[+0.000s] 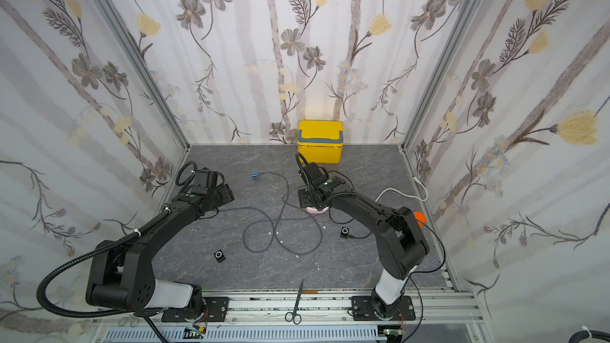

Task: Charge mp3
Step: Insert the plug into the socket, then pick up the charging cable from the center of the board.

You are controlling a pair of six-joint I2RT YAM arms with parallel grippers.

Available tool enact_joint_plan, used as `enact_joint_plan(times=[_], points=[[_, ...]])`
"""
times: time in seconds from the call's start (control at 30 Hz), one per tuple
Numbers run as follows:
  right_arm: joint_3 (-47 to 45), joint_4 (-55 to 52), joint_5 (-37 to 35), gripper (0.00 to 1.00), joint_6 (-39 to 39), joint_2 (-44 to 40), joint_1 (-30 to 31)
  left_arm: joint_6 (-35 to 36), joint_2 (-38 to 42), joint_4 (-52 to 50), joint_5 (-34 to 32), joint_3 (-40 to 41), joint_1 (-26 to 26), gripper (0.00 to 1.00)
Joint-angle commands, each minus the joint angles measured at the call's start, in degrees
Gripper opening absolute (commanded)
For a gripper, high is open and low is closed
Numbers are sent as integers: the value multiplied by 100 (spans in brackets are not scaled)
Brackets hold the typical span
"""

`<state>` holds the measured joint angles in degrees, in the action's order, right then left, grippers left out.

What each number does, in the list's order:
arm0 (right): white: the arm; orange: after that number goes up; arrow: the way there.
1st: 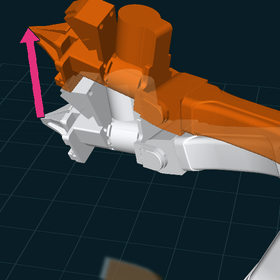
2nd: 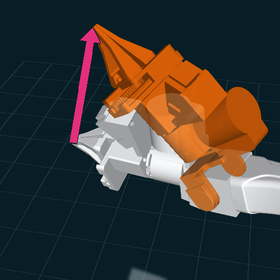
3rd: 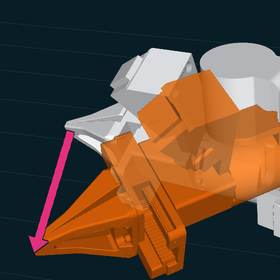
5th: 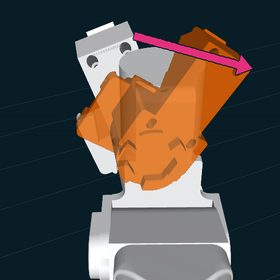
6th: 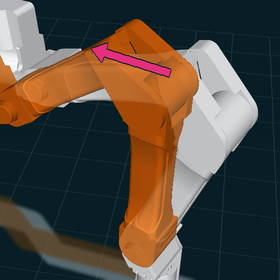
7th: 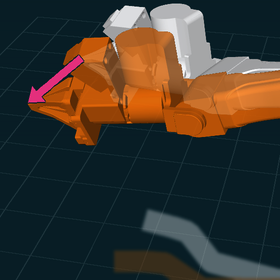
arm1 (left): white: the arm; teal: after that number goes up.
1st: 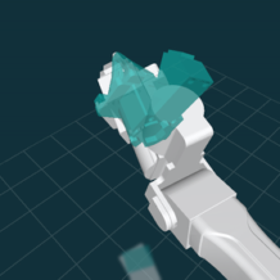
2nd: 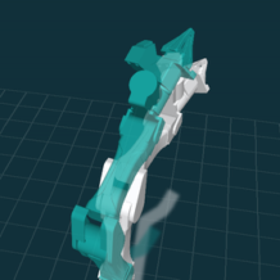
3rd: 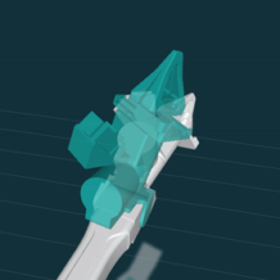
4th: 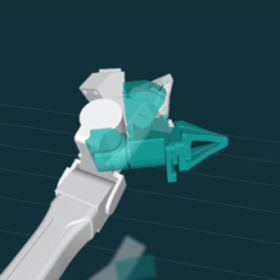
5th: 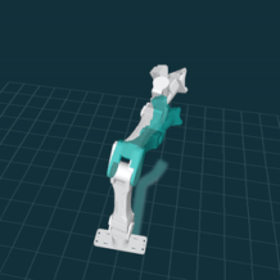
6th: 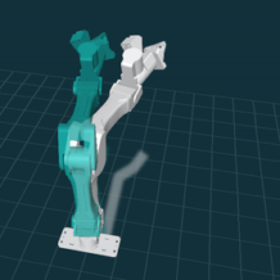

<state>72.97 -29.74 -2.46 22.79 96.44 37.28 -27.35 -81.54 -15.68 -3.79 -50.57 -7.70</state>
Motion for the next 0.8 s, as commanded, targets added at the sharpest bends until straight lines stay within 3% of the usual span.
enact_joint_plan(times=[0.0,0.27,0.4,0.7,0.77], points=[[-407,219,576,61,-153,-377,38,-147,-240,-278,-443,-72,215,65],[-2204,1738,597,62,-252,-1958,456,-521,-1116,-273,-590,-360,409,63],[-2221,1910,432,62,-488,-2102,565,-800,-1442,-318,-557,-496,416,58],[-2025,2076,419,63,-1057,-2045,562,-1319,-1621,-494,-722,-344,375,58],[-1974,2086,455,63,-1152,-1977,563,-1389,-1653,-488,-751,-349,371,53]])
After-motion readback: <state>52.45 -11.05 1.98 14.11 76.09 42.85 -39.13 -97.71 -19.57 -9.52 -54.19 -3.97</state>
